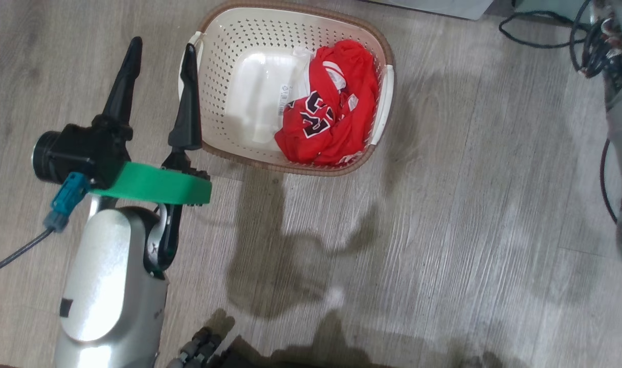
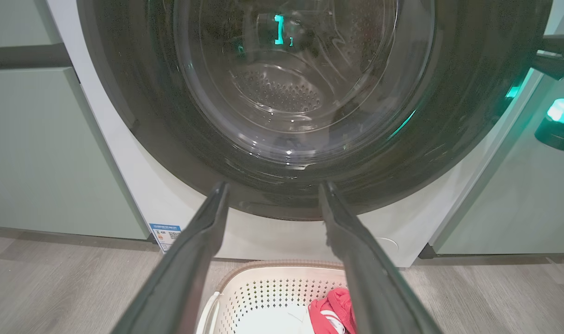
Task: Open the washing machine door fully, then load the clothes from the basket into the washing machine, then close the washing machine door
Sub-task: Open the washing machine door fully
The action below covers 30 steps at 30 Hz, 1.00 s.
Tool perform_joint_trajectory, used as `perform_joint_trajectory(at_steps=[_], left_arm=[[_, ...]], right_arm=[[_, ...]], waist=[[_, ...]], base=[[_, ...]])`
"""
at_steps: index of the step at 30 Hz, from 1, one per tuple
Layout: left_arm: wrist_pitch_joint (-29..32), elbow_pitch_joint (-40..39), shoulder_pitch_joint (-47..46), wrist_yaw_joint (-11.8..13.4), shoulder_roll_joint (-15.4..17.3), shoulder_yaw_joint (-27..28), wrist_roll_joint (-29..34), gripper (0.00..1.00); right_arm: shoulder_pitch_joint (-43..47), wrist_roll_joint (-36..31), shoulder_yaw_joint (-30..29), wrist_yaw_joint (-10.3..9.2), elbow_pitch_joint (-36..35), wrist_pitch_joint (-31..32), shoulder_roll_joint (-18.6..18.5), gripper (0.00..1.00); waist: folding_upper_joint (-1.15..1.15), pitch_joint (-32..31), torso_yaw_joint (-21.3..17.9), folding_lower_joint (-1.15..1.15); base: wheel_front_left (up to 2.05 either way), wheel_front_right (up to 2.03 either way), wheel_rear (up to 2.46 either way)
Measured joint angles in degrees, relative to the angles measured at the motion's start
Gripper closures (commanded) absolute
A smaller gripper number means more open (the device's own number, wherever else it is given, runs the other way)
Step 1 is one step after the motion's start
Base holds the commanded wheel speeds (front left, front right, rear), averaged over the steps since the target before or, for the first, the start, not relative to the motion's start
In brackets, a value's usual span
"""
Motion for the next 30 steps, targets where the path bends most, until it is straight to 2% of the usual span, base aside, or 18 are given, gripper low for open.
perform_joint_trajectory(at_steps=[7,14,24,30], left_arm=[[0.0,0.49,-0.31,-0.49,-0.3,0.23,0.03,0.0],[0.0,1.2,-0.53,-0.74,-0.37,0.67,0.49,0.0],[0.0,2.29,1.3,-0.73,-0.42,1.18,0.96,0.0],[0.0,2.79,3.06,-0.51,-0.43,1.68,1.0,0.0]], right_arm=[[-3.35,-0.34,1.13,0.0,3.52,3.05,-0.22,1.0],[-2.71,0.08,1.91,-0.03,4.05,6.77,-0.63,1.0],[4.55,1.67,3.42,-0.03,0.42,12.09,-0.64,1.0],[10.5,2.04,4.95,-0.03,-4.5,14.78,-0.71,1.0]], waist=[[0.0,0.36,0.1,0.0],[0.0,-0.95,-0.03,0.0],[0.0,-4.92,-0.29,-0.01],[0.0,-7.44,0.21,-0.01]], base=[[0.0,0.0,0.0],[0.0,0.0,0.0],[0.0,0.0,0.0],[0.0,0.0,0.0]])
